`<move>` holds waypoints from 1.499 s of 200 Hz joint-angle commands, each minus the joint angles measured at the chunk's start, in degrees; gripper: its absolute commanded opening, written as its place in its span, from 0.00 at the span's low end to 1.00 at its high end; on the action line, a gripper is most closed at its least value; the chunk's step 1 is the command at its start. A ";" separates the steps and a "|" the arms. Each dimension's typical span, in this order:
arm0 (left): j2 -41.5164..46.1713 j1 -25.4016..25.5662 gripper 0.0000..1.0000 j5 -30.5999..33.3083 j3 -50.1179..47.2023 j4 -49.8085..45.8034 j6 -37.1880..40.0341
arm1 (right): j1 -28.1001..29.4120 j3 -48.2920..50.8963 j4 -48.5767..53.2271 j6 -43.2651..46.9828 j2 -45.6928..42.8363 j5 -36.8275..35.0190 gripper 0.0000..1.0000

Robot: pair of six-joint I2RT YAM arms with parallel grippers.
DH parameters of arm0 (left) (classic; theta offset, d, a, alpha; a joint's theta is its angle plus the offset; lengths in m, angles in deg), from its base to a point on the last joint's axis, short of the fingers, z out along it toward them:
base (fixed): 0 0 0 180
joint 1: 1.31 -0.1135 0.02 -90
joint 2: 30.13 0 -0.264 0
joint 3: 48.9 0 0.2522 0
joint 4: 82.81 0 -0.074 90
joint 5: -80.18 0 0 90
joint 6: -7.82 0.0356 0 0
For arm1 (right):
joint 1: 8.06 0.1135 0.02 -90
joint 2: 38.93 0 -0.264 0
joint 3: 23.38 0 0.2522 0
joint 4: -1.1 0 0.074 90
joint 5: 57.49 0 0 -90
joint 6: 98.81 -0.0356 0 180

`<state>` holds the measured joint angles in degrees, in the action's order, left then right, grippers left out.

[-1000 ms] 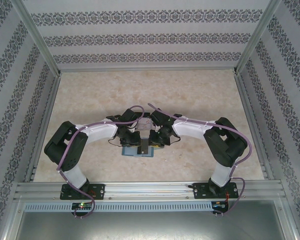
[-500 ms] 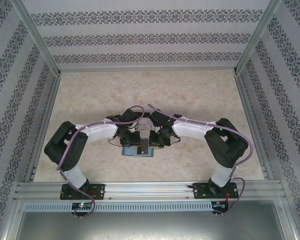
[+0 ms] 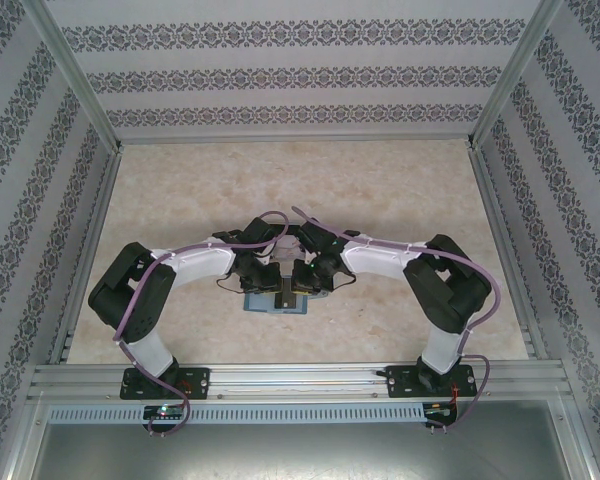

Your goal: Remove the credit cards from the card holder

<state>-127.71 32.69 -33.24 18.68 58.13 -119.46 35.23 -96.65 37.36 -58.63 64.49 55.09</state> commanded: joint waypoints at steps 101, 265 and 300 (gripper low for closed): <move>3.74 -1.17 0.28 -0.83 -3.35 4.07 -2.48 | -0.13 1.36 2.99 0.94 3.02 -2.12 0.15; 1.16 -2.53 0.27 -12.58 -9.65 19.42 -8.61 | -0.13 1.90 1.82 0.61 3.61 -1.32 0.14; 2.16 -2.70 0.25 -14.08 -10.68 22.50 -9.56 | -0.12 2.09 1.84 0.60 3.61 -1.32 0.14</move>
<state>-125.00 29.61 -43.53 9.48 74.32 -127.55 35.08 -96.60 36.64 -58.39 65.62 55.93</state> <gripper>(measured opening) 0.266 0.143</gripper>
